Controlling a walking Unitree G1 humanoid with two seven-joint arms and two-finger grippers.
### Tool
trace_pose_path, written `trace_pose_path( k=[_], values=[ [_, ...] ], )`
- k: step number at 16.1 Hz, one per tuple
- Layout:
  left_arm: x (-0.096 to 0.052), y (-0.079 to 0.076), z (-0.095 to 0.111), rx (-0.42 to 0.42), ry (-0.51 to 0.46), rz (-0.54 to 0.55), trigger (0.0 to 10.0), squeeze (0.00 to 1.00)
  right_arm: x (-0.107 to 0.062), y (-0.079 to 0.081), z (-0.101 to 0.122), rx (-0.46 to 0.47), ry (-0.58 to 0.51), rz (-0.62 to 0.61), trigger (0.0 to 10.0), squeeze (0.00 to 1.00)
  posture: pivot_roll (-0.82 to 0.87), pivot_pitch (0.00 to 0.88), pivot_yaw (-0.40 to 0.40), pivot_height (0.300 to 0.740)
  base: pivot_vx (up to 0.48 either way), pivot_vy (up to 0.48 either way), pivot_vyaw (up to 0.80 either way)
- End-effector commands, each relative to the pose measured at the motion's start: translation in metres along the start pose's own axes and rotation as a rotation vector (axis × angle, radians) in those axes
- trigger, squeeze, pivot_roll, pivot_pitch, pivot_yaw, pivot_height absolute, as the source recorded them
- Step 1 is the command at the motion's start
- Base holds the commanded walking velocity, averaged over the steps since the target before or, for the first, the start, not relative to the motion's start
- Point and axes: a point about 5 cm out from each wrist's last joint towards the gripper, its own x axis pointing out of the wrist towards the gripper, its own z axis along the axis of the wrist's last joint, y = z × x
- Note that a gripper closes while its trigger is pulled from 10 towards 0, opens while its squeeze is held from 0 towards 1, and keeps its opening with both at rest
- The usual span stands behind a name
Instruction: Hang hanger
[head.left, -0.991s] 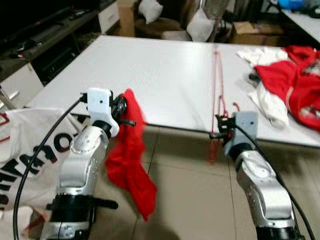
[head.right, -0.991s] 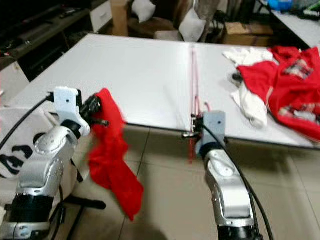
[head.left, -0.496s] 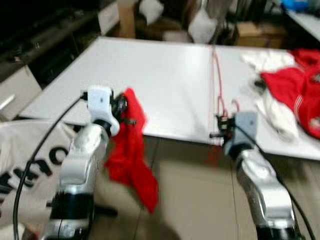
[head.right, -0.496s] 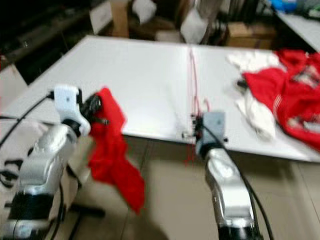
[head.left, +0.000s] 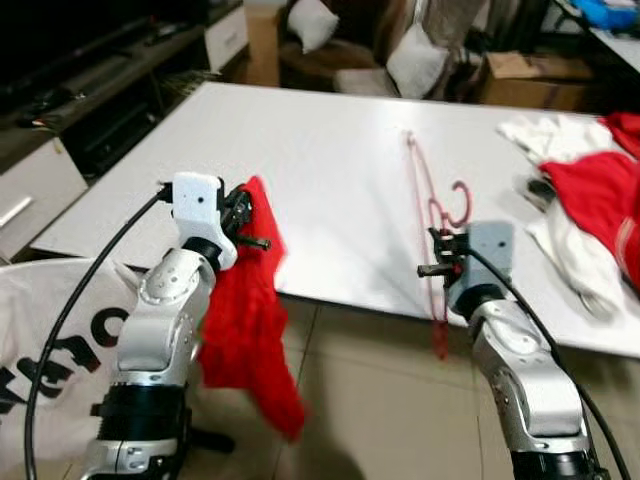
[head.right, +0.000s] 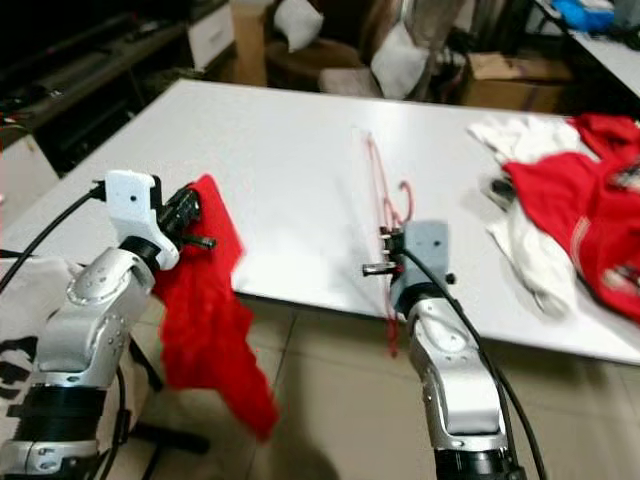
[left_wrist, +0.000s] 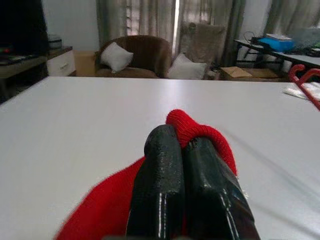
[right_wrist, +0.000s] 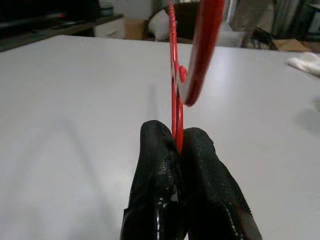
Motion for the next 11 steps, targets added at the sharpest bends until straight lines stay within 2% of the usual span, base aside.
trace_pose_path(
  k=[1,4,6,7,8,9,11],
  values=[
    [0.0,0.006,0.01,0.015,-0.042,0.02,10.0,0.0,0.003,0.009,0.004,0.009,-0.017,0.038,10.0,0.0,-0.06,0.0,0.023,0.74,0.349,0.0,0.0],
    [0.001,0.006,0.011,0.012,-0.043,0.016,10.0,0.0,0.003,0.009,0.005,0.008,-0.018,0.04,10.0,0.0,-0.06,0.0,0.023,0.74,0.347,0.0,0.0],
    [0.005,0.005,0.013,0.024,-0.044,-0.008,10.0,0.0,0.003,0.008,0.009,-0.041,-0.025,0.091,10.0,0.0,-0.06,0.0,0.02,0.74,0.349,0.0,0.0],
    [0.012,0.005,0.02,0.034,-0.059,-0.024,10.0,0.0,0.002,0.003,0.015,-0.094,-0.034,0.164,10.0,0.0,-0.05,0.0,0.019,0.74,0.349,0.0,0.0],
    [0.024,0.006,0.033,0.051,-0.084,-0.048,10.0,0.0,-0.003,-0.006,0.023,-0.211,-0.04,0.281,10.0,0.0,-0.05,0.0,0.022,0.74,0.352,0.0,0.0],
    [0.031,0.006,0.04,0.06,-0.099,-0.065,10.0,0.0,-0.007,-0.014,0.027,-0.293,-0.038,0.335,10.0,0.0,-0.05,0.0,0.023,0.74,0.349,0.0,0.0],
    [0.053,0.0,0.062,0.079,-0.132,-0.139,10.0,0.0,-0.026,-0.04,0.04,-0.448,-0.011,0.481,10.0,0.0,-0.06,0.0,0.031,0.74,0.351,0.0,0.0]
  ],
)
